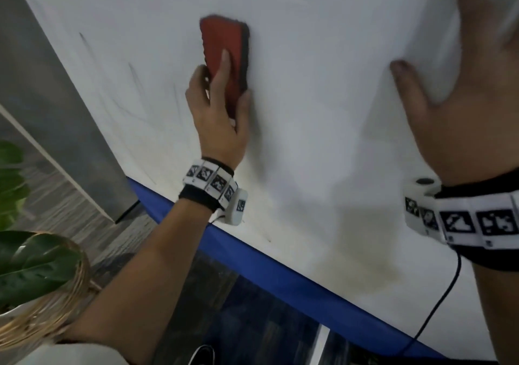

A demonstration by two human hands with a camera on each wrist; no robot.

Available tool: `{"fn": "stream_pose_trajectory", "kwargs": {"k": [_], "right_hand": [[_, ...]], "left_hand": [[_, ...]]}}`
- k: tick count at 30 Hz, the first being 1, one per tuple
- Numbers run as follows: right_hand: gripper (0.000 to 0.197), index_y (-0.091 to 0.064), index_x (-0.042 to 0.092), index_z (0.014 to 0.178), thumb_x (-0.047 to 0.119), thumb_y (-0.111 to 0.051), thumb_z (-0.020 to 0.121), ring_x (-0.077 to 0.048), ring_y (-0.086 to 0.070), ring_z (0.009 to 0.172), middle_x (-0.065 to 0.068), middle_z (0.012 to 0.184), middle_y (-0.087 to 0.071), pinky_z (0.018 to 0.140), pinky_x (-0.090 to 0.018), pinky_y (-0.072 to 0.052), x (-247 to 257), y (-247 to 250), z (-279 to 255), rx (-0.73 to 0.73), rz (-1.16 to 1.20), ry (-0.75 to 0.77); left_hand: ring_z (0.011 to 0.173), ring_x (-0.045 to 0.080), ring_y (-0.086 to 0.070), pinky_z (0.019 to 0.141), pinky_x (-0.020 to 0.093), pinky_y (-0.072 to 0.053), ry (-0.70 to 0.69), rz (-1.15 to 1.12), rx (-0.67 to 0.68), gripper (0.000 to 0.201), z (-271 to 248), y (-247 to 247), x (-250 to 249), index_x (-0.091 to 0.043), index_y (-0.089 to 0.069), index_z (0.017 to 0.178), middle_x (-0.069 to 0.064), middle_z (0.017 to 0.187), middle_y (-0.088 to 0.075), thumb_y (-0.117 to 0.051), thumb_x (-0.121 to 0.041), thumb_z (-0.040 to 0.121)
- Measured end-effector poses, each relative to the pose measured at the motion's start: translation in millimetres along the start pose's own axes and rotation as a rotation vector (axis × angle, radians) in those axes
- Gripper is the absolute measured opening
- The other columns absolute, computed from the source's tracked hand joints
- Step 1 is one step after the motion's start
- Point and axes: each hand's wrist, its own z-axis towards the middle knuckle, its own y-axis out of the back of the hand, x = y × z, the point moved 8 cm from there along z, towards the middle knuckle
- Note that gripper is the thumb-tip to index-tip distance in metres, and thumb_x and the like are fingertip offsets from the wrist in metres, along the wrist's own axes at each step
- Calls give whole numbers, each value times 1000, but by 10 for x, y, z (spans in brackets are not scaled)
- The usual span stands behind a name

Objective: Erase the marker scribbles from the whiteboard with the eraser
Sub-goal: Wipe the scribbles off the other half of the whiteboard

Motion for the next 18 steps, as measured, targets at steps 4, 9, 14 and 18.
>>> {"fn": "stream_pose_trajectory", "kwargs": {"k": [4,9,14,18], "right_hand": [[77,-36,22,160,68,-49,99,-63,-22,145,-36,159,-25,116,-72,-23,91,-142,-309,7,-69,110],[80,-32,24,161,71,-49,98,-62,-23,146,-37,160,-24,114,-72,-27,22,-277,-384,36,-70,88],[69,-39,26,158,58,-55,100,-60,-25,146,-35,160,-25,114,-73,-27,65,-297,-525,19,-9,36],[63,-51,22,151,26,-70,91,-52,-21,150,-26,163,-28,124,-65,-6,419,-641,-840,68,-53,204]], "left_hand": [[130,28,-48,113,26,-42,353,-107,102,59,-1378,-295,252,-21,-37,148,19,141,-43,-65,-28,96],[113,30,-65,81,18,-59,1384,-365,115,99,-3668,-634,399,-21,-28,151,7,125,-58,-62,-78,78],[129,31,-55,103,34,-52,1305,-391,-109,67,-3108,-634,433,-13,-25,155,13,141,-49,-56,-37,101],[130,22,-51,107,37,-51,776,-390,-36,62,-1969,-505,153,-24,-30,154,5,140,-40,-58,-35,100]]}}
